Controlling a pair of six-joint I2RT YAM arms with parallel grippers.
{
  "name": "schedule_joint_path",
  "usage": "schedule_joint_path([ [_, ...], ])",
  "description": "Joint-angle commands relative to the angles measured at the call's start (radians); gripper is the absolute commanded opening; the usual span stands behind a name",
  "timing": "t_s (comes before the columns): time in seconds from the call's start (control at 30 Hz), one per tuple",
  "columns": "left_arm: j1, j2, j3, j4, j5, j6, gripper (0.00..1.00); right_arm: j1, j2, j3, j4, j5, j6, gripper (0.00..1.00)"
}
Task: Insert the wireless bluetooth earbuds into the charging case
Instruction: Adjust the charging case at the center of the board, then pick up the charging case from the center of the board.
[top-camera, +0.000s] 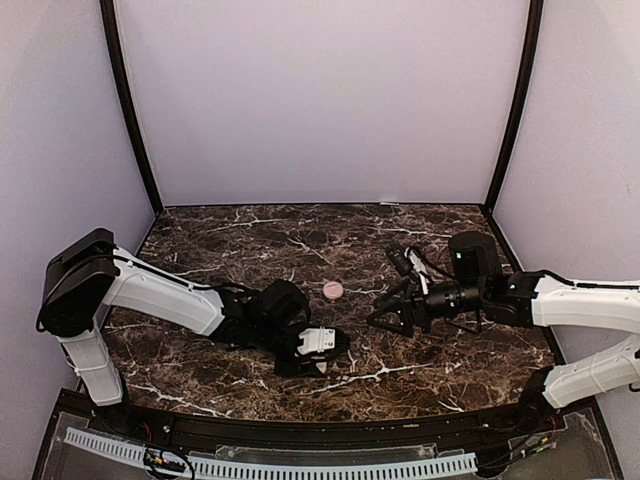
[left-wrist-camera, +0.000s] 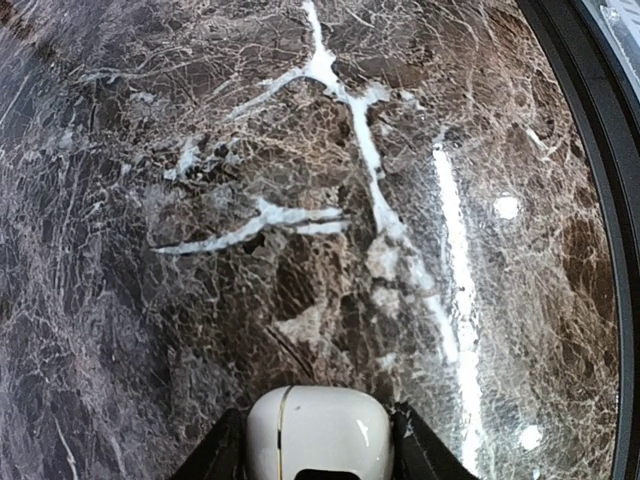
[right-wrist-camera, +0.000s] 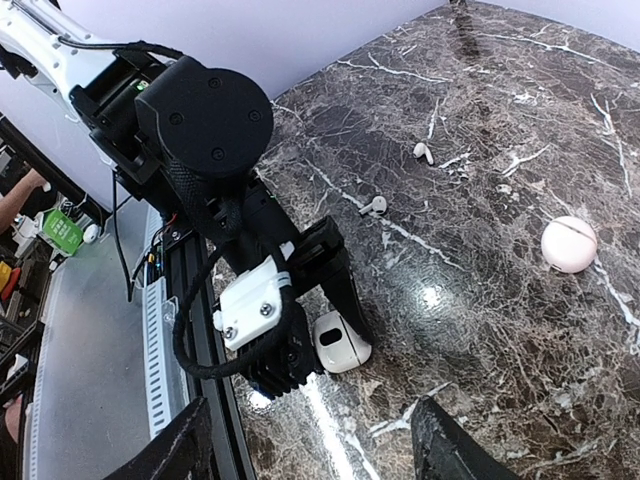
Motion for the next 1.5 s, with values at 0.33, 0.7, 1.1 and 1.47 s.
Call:
schedule_joint_path([
  [0.33, 0.0, -0.089, -0.011, -0.07, -0.034, -0.044, 0.61, -0.014, 0.016, 0.017, 0.011, -0.003, 0.013, 0.67],
  [0.7, 0.001, -0.05, -0.035, -0.07, -0.044, -0.089, 0.61, -0.016, 0.015, 0.013, 0.004, -0.004, 0.008, 0.68],
  [1.1, 0.001, -0.023, -0.034, -0.07, -0.069, -0.088, 0.43, -0.018, 0.022, 0.005, 0.004, 0.005, 0.011, 0.68],
  [1.47, 0.0, -0.115, -0.017, -0.047, -0.094, -0.087, 0.35, -0.024, 0.065, 0.006, 0.011, 0.01, 0.037, 0.68],
])
